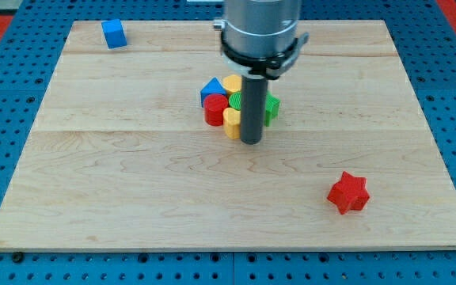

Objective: Push red star below green blocks

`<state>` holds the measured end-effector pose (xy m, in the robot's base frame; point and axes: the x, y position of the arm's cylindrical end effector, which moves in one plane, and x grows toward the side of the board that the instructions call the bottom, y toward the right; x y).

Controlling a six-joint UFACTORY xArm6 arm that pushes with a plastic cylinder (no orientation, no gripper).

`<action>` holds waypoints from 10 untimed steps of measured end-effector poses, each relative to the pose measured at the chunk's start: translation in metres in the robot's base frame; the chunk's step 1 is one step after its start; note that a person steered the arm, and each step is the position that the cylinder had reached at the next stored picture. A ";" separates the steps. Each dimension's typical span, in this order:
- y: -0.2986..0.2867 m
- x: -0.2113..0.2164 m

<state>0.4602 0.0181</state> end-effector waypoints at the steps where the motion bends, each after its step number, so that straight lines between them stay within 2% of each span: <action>1: 0.045 0.008; 2: 0.128 -0.012; 3: 0.192 0.018; 4: 0.225 0.065; 5: 0.218 0.113; 6: 0.159 0.123; 7: 0.127 0.127; 8: 0.093 0.107; 10: 0.125 0.102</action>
<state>0.5626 0.1428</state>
